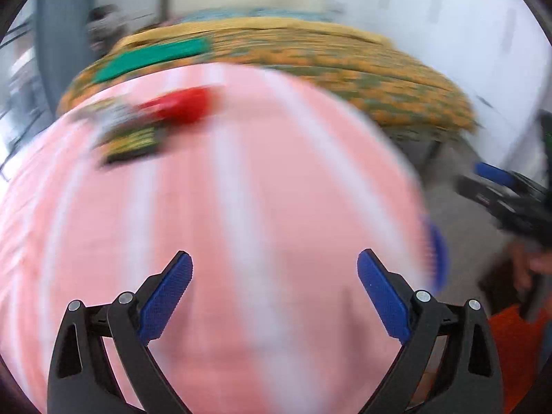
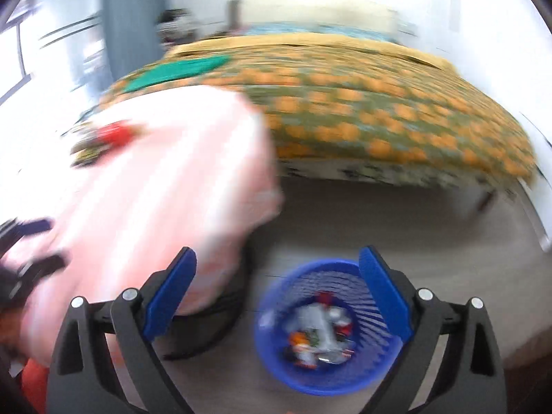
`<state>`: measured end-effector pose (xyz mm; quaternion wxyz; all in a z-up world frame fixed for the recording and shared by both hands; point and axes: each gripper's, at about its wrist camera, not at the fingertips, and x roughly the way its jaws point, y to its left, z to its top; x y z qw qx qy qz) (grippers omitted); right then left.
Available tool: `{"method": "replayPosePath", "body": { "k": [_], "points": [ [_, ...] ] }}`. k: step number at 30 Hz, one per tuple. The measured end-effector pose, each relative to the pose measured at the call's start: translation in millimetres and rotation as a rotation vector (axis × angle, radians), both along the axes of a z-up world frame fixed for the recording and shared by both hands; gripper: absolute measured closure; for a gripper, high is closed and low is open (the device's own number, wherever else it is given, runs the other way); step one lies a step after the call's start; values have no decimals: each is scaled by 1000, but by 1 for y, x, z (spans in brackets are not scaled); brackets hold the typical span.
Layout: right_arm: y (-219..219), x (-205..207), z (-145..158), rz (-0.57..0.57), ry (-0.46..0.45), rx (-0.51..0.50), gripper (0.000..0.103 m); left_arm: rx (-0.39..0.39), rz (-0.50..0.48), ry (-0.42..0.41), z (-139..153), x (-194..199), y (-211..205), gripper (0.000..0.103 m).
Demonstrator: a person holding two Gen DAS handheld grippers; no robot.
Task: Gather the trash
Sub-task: 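Move both open tools back over the table toward the remaining bags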
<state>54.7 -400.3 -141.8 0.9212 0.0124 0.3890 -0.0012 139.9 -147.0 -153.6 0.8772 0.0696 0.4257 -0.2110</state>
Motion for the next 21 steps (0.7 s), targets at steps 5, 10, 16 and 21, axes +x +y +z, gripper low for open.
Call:
{"method": "replayPosePath", "body": {
  "k": [5, 10, 16, 21],
  "points": [
    [93, 38, -6, 132, 38, 13, 9, 103, 188, 3, -11, 42, 84, 8],
    [147, 94, -22, 124, 87, -11, 9, 87, 259, 39, -13, 59, 119, 6],
    [147, 115, -37, 96, 117, -36, 9, 75, 263, 45, -16, 60, 123, 5],
    [145, 116, -38, 94, 124, -21, 8, 78, 265, 44, -18, 60, 123, 5]
  ]
}}
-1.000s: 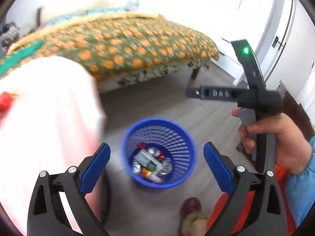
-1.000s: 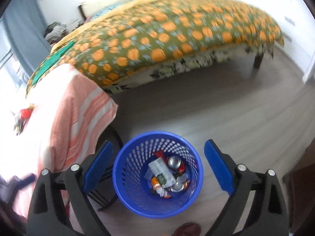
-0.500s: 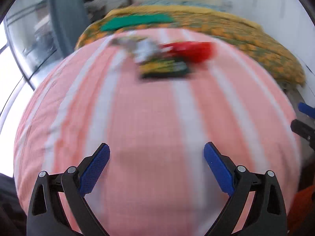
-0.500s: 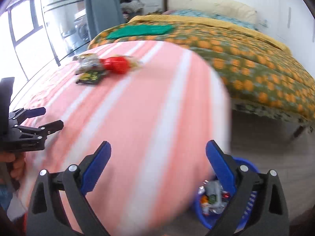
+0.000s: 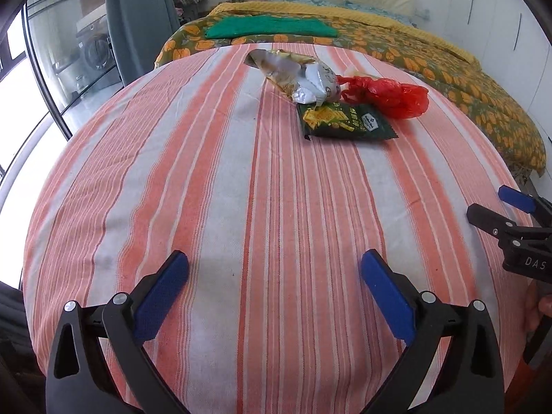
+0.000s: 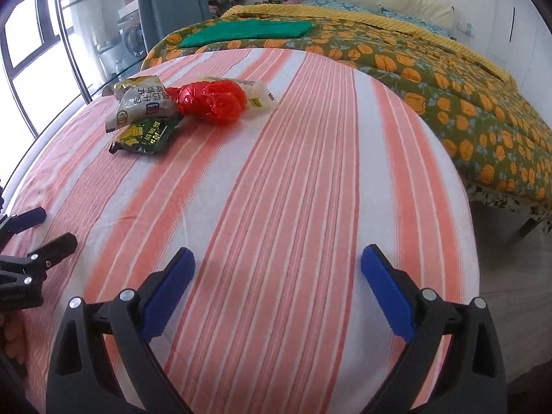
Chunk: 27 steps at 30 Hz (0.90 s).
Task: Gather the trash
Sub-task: 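Move both open tools back over the table toward the remaining bags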
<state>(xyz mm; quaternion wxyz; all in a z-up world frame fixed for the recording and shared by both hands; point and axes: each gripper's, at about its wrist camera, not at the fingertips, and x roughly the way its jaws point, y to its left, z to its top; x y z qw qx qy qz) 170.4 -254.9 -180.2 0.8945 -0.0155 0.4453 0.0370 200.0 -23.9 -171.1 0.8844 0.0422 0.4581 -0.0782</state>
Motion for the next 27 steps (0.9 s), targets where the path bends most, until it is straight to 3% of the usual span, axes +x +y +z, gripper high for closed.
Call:
{"method": "replayPosePath", "body": {
  "k": [27],
  "points": [
    [3, 3, -1, -20, 8, -17, 5, 11, 5, -4, 0, 2, -1, 5]
  ]
}}
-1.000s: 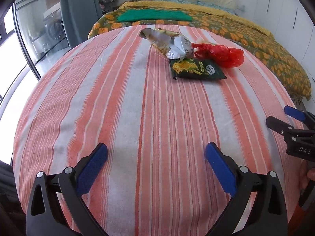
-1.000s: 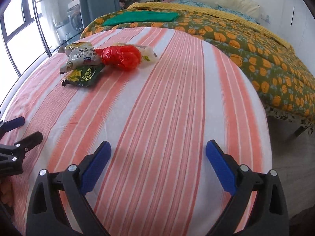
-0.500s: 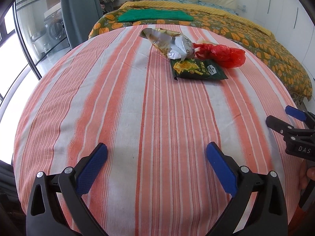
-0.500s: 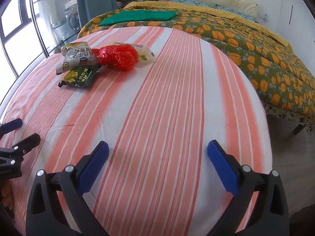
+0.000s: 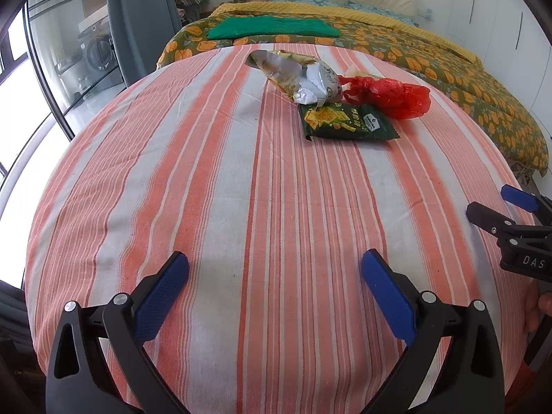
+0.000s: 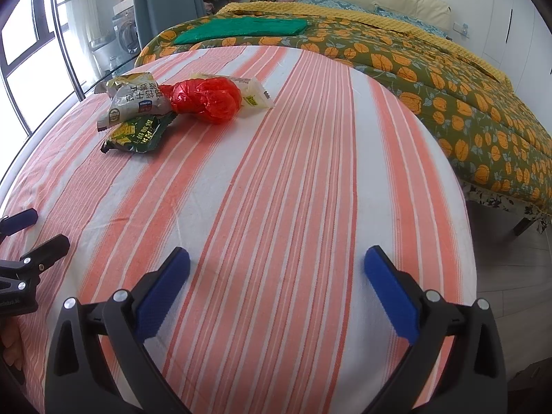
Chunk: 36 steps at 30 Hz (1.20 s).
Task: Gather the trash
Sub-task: 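Move both open tools back over the table toward the remaining bags, then grasp the yellow-silver snack bag with the left tool while the right tool grasps the red plastic bag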
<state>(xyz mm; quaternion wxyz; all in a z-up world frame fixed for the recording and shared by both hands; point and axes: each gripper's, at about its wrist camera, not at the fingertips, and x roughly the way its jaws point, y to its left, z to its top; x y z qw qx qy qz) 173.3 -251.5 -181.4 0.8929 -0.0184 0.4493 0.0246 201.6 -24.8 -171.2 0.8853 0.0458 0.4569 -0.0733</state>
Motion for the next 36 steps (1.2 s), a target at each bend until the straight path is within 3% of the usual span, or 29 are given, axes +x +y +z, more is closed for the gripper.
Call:
{"method": "replayPosePath", "body": {
  "k": [3, 7, 11, 15, 17, 19, 23, 26, 29, 31, 32, 33, 36],
  "points": [
    [0, 0, 0, 0, 1, -4, 5, -5, 3, 0, 1, 0, 0, 5],
    [0, 0, 0, 0, 0, -5, 5, -78, -41, -41, 22, 17, -7, 5],
    [0, 0, -1, 0, 0, -5, 5, -133, -37, -121, 56, 64, -23, 5],
    [0, 0, -1, -1, 0, -4, 5, -188, 21, -47, 50, 127, -32, 6],
    [0, 0, -1, -2, 0, -4, 5, -240, 37, -13, 42, 145, -31, 18],
    [0, 0, -1, -2, 0, -5, 5, -277, 43, 16, 36, 156, -27, 56],
    [0, 0, -1, -2, -1, -5, 5, -339, 12, 19, 39, 140, -6, 71],
    [0, 0, -1, -2, -1, -3, 5, -385, -40, 43, 49, 107, 23, 72],
    [0, 0, -2, -2, -1, -4, 5, -468, -128, 183, 38, 82, 54, 71],
    [0, 0, -2, -2, -2, -4, 5, -451, -147, 241, 23, 68, 67, 67],
    [0, 0, -2, -2, -2, -5, 5, -413, -142, 233, 16, 62, 73, 61],
    [0, 0, -2, -2, -2, -5, 5, -397, -130, 215, 13, 58, 78, 43],
    [0, 0, -2, -3, -2, -5, 5, -406, -81, 152, 10, 51, 86, 34]
  ]
}}
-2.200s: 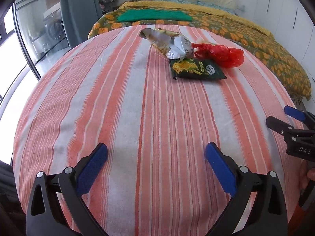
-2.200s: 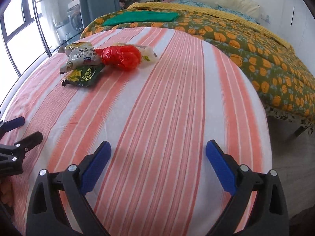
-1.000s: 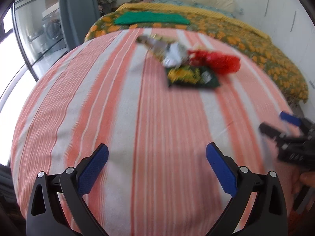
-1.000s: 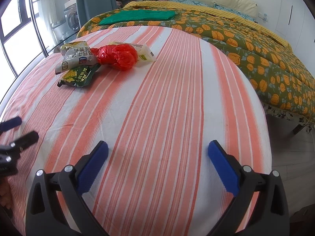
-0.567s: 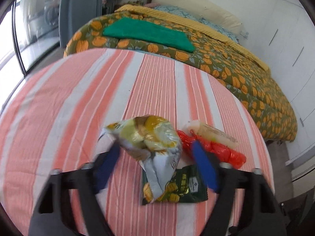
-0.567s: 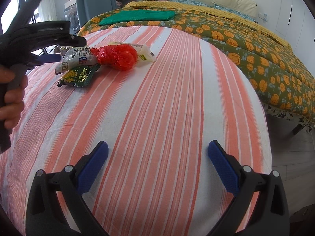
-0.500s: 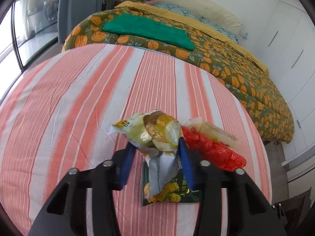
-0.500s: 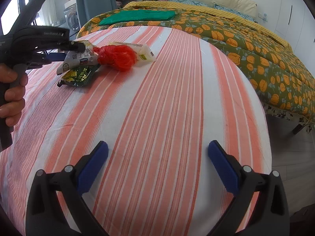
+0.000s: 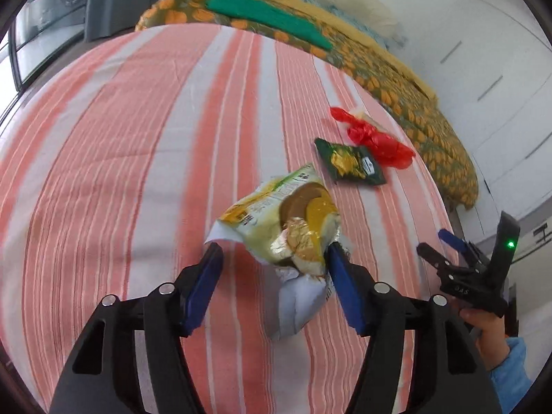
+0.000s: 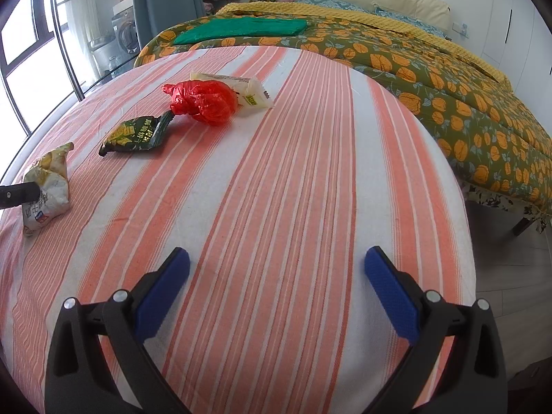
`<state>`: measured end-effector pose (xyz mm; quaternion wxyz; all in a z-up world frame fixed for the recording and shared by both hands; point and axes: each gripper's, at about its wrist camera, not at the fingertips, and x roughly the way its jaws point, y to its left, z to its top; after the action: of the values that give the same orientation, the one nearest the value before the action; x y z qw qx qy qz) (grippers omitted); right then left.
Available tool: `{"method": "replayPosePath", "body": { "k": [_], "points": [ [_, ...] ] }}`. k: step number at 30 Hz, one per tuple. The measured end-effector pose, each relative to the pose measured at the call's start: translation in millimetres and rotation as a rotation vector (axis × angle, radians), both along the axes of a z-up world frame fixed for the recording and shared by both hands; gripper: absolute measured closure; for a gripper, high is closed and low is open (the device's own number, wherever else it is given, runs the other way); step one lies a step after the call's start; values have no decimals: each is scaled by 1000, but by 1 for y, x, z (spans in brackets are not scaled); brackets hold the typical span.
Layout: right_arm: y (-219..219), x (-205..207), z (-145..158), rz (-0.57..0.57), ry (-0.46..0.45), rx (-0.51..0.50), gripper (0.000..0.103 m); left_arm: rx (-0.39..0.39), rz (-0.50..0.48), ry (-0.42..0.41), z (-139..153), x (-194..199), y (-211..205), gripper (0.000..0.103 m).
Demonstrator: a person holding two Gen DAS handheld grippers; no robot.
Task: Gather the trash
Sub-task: 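Grasp the yellow-silver snack bag with the left tool while the right tool grasps the red plastic bag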
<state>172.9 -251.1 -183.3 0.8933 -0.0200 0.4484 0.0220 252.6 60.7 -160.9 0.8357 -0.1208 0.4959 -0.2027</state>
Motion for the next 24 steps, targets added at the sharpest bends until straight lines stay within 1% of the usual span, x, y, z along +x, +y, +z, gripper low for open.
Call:
{"method": "replayPosePath", "body": {
  "k": [1, 2, 3, 4, 6, 8, 9, 11, 12, 14, 15, 16, 17, 18, 19, 20, 21, 23, 24],
  "points": [
    [0, 0, 0, 0, 0, -1, 5, 24, 23, -18, 1, -1, -3, 20],
    [0, 0, 0, 0, 0, 0, 5, 57, 48, -36, 2, -3, -7, 11],
    [0, 0, 0, 0, 0, 0, 5, 89, 70, -57, 3, -4, -11, 6],
    [0, 0, 0, 0, 0, -1, 5, 114, 78, -79, 3, -4, -18, 6],
    [0, 0, -1, 0, 0, 0, 5, 141, 67, -82, -2, 2, -29, 6],
    [0, 0, -1, 0, -1, 0, 5, 215, 74, -123, -5, 3, -39, 6],
    [0, 0, -1, -1, -1, 2, 5, 236, 77, -142, -7, 3, -41, 4],
    [-1, -1, -1, 0, 0, 11, 5, 251, 72, -156, -7, 3, -38, 4],
    [-1, 0, 0, 9, 6, 13, 5, 246, 72, -157, -7, 3, -37, 5],
    [1, 10, 6, 70, 16, 33, 5, 242, 72, -158, -7, 1, -35, 5],
    [3, 16, 15, 103, -13, 37, 5, 245, 71, -158, -7, 0, -35, 4],
    [10, 25, 28, 143, -64, 12, 5, 249, 71, -159, -7, 0, -34, 4],
    [16, 31, 36, 169, -89, -7, 5, 251, 71, -159, -7, 0, -34, 4],
    [22, 39, 42, 200, -101, -16, 5, 251, 71, -159, -7, 0, -35, 4],
    [32, 53, 46, 251, -87, -14, 6, 253, 71, -159, -7, 0, -35, 5],
    [38, 62, 46, 275, -66, -19, 10, 257, 70, -160, -8, 0, -36, 5],
    [46, 73, 45, 297, -47, -47, 13, 260, 69, -160, -9, 1, -37, 5],
    [56, 85, 42, 319, -45, -89, 22, 266, 68, -160, -9, 0, -38, 5],
    [60, 89, 41, 330, -51, -88, 26, 267, 68, -160, -9, 0, -38, 5]
  ]
}}
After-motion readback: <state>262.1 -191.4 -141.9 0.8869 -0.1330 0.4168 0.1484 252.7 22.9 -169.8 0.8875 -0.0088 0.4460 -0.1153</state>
